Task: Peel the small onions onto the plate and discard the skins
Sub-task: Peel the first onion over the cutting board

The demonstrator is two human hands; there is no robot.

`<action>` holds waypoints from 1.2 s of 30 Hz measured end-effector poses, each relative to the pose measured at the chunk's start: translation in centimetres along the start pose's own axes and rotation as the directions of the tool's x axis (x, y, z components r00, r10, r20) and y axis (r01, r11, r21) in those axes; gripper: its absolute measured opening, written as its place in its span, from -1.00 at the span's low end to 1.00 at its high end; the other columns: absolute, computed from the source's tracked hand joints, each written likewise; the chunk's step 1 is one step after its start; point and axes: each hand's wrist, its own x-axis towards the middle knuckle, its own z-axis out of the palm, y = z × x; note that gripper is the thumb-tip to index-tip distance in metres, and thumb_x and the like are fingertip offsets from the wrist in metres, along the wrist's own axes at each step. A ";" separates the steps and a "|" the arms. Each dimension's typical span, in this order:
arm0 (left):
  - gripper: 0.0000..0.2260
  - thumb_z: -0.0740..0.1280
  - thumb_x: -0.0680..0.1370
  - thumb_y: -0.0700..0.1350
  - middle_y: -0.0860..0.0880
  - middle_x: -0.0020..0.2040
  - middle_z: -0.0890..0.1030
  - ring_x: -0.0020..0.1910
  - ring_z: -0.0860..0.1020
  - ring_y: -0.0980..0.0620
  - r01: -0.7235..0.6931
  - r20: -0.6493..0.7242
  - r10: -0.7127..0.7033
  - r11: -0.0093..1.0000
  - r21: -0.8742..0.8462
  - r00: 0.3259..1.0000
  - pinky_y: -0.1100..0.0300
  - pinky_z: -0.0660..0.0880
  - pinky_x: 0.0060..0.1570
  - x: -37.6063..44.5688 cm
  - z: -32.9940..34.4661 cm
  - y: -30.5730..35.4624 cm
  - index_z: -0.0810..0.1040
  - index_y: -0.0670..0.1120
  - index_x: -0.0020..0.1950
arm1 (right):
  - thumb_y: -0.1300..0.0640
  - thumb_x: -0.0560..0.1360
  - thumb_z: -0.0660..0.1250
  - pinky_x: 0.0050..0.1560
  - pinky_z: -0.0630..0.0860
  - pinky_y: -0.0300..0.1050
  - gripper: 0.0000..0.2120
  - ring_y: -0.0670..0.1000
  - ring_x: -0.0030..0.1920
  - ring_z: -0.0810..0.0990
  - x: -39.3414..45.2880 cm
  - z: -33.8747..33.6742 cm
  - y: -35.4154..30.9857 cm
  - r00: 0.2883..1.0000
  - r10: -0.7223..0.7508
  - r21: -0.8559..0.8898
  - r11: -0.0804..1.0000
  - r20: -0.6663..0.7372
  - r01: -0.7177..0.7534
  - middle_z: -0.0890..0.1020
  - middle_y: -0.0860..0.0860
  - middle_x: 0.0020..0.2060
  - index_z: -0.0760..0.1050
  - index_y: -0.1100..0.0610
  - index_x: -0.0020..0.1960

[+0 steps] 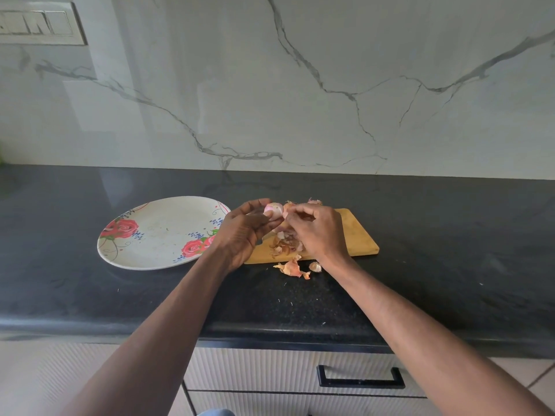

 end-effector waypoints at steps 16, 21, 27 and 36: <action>-0.82 0.44 0.51 -0.21 -0.18 -0.09 0.70 -0.11 0.70 -0.07 -0.161 0.073 0.147 0.957 0.241 0.986 0.14 0.67 -0.12 -0.5 0.4 -0.7 0.56 -0.26 0.06 | -0.01 0.50 0.43 0.05 0.59 0.15 -0.82 0.09 -0.12 0.67 -0.3 0.9 0.7 0.994 -0.106 -0.034 0.994 0.002 0.106 0.73 0.01 -0.20 0.72 0.07 -0.07; -0.90 0.36 0.61 -0.20 -0.19 -0.14 0.68 -0.17 0.69 -0.06 -0.200 0.072 0.186 0.924 0.325 0.980 0.17 0.66 -0.19 -0.5 0.1 -0.8 0.52 -0.24 -0.01 | 0.02 0.52 0.38 0.05 0.53 0.25 -0.71 0.03 -0.33 0.57 0.1 2.0 2.0 0.971 -0.231 -0.171 0.961 -0.061 0.218 0.65 0.02 -0.37 0.67 0.20 -0.24; -0.90 0.32 0.62 -0.24 -0.14 -0.23 0.67 -0.25 0.68 -0.01 -0.210 0.065 0.200 0.918 0.336 0.978 0.19 0.65 -0.21 -0.5 0.3 -0.9 0.49 -0.21 -0.07 | 0.09 0.56 0.31 -0.03 0.47 0.11 -0.69 -0.09 -0.42 0.27 0.4 2.2 2.4 0.919 -0.386 -0.328 0.881 -0.079 0.342 0.43 -0.10 -0.45 0.54 0.14 -0.34; -0.89 0.34 0.62 -0.20 -0.18 -0.19 0.68 -0.18 0.69 -0.08 -0.204 0.054 0.198 0.909 0.363 0.979 0.16 0.66 -0.15 -0.3 0.2 -1.1 0.51 -0.24 -0.03 | 0.00 0.58 0.28 -0.05 0.51 0.12 -0.65 -0.09 -0.44 0.29 0.4 2.0 2.1 0.921 -0.383 -0.329 0.881 -0.072 0.340 0.45 -0.10 -0.43 0.56 0.17 -0.29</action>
